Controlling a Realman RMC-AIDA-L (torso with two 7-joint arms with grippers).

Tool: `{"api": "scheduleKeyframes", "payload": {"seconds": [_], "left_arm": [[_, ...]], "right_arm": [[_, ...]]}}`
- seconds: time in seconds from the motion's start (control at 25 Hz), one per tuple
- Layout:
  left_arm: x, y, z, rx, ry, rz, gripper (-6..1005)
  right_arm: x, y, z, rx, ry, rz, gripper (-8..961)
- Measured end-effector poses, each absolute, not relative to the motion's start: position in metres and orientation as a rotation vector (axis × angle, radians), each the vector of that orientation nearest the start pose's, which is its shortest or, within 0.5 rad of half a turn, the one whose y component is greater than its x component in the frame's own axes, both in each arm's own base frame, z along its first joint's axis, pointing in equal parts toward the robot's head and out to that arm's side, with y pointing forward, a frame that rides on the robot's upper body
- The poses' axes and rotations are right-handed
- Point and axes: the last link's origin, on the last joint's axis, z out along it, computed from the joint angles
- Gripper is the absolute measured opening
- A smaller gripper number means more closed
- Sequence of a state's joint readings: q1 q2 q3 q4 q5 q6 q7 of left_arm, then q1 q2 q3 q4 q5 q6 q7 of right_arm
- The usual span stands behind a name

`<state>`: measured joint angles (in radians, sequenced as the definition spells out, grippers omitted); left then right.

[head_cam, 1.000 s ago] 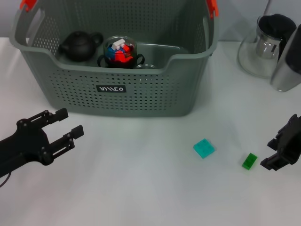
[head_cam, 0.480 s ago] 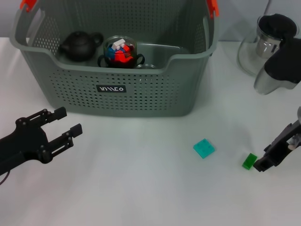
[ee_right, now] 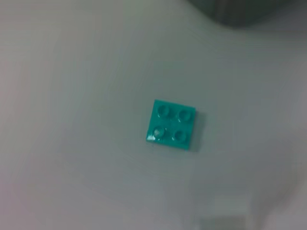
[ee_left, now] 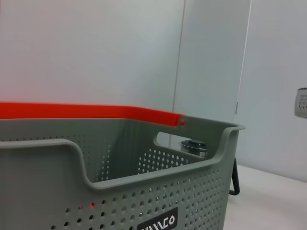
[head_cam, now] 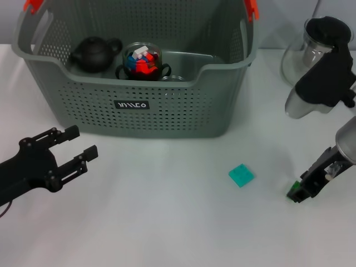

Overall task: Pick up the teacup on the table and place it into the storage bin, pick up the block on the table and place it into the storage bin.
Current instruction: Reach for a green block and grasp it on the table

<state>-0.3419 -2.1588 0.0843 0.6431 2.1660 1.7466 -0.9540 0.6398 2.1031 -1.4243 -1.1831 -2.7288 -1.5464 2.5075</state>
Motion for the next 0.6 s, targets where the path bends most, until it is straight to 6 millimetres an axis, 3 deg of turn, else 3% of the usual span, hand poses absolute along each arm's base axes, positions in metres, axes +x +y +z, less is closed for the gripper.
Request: {"api": "scheduleKeyframes", "payload": {"seconds": [0.6], "left_arm": [[-0.3338, 0.2463, 0.0216, -2.317, -0.533, -0.827, 609]], "right_arm": [[0.2102, 0.3483, -0.0293, -2.58, 0.892, -0.801, 563]]}}
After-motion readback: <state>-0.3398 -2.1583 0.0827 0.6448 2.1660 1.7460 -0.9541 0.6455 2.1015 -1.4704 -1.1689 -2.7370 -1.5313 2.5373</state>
